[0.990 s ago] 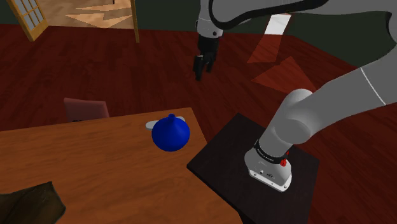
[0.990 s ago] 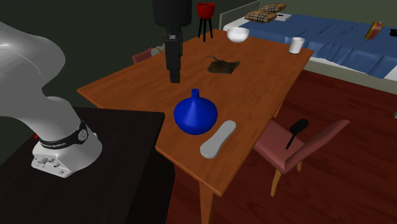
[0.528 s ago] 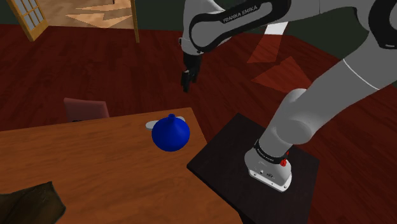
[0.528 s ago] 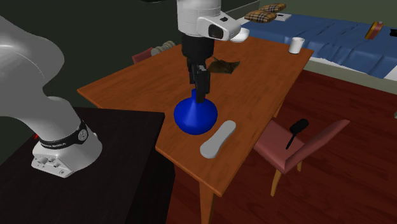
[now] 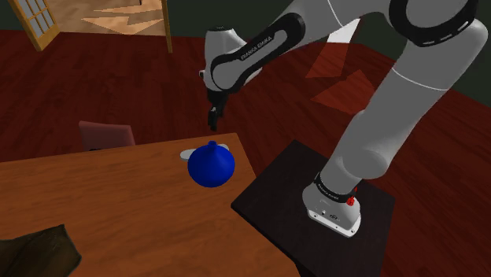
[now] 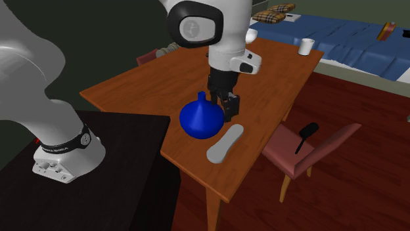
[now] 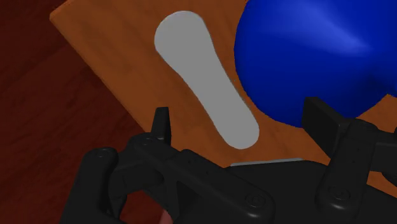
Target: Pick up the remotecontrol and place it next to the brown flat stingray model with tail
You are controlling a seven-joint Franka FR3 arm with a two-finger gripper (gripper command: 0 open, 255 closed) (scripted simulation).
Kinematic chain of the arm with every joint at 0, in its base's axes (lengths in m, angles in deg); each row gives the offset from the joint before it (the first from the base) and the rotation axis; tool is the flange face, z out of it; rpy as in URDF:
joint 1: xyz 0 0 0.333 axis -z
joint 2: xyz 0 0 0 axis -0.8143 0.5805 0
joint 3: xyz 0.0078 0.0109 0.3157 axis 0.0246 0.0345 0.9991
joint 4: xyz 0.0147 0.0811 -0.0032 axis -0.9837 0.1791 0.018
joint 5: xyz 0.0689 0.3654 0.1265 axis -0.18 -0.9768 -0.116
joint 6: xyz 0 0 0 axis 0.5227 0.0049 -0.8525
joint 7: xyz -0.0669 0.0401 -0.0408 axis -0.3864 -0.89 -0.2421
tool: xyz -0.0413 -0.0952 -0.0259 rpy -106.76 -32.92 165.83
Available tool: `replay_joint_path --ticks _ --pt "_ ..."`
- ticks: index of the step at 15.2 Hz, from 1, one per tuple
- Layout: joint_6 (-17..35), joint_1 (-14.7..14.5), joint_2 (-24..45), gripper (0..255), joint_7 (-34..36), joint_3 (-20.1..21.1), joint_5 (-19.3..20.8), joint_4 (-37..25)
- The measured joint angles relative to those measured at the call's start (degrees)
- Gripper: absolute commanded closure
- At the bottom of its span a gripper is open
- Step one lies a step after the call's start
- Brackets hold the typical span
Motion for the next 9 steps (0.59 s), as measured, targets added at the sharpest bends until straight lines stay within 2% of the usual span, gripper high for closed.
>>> replay_joint_path --ticks 9 --pt "10.7 -2.1 18.5 0 -6.2 1.9 2.5 -8.4"
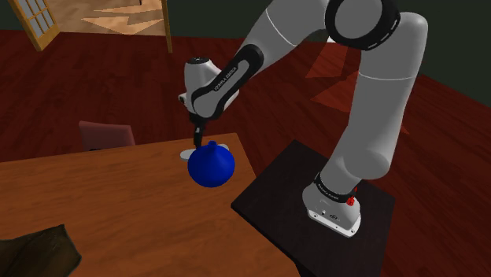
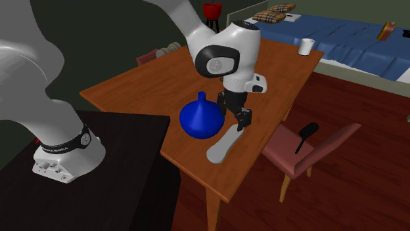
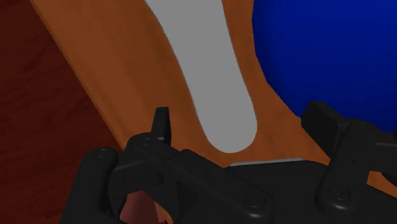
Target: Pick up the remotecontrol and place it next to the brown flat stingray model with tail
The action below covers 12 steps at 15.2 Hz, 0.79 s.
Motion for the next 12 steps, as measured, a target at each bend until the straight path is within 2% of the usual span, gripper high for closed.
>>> replay_joint_path --ticks 3,5,10,12 --pt "3.2 -0.8 5.8 0 -1.7 0.4 1.4 -4.7" --pt "3.4 -1.2 7.1 0 -1.9 0.6 1.8 -6.0" --pt "6.6 -1.8 8.5 0 -1.8 0.5 2.3 -6.9" --pt "9.3 -1.9 11.5 0 -1.8 0.1 2.6 -6.7"
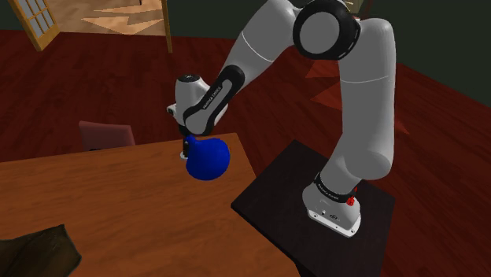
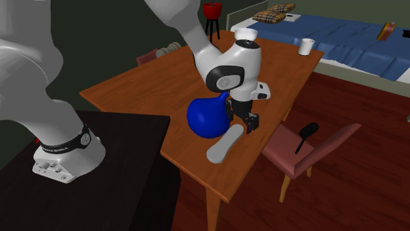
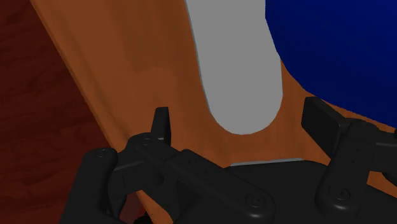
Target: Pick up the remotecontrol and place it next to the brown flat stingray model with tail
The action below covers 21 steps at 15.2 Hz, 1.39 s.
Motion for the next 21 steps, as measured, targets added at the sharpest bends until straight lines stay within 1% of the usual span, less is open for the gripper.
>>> replay_joint_path --ticks 1,3,6,7,17,21 --pt "-1.7 0.1 1.3 0 -0.1 -0.1 0.0 -0.9" --pt "-1.7 0.0 2.6 0 0.0 -0.3 0.1 -0.6" --pt "-1.9 0.1 2.6 0 -0.1 -0.3 0.1 -0.4" --pt "-2.0 0.1 2.7 255 -0.1 -0.3 0.1 -0.4" --pt "-2.0 0.1 2.7 255 -0.1 -0.3 0.1 -0.3" --pt "-3.6 0.3 0.5 255 -0.2 0.0 -0.2 0.1"
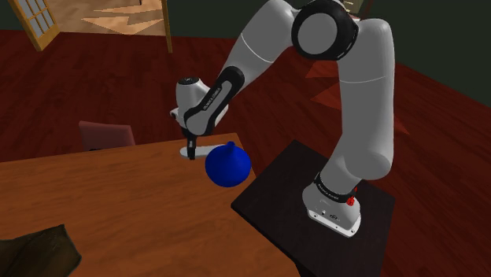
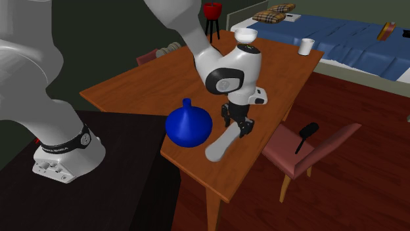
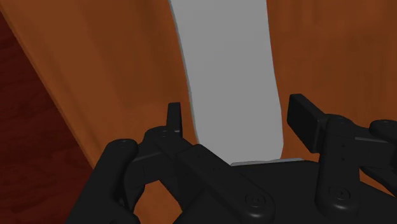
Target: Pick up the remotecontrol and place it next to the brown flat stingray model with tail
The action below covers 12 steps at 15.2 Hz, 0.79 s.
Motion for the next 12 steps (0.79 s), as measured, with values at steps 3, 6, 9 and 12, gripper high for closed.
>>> replay_joint_path --ticks 3,6,9,12 --pt "-1.7 0.2 -2.0 255 -0.2 0.3 -0.3 0.3" --pt "-3.4 0.4 -4.3 255 -0.4 0.5 -0.6 0.9" --pt "-5.2 0.6 -6.2 255 -0.6 0.8 -1.0 1.0" --pt "-7.1 0.8 -8.1 255 -0.9 1.0 -1.3 0.9"
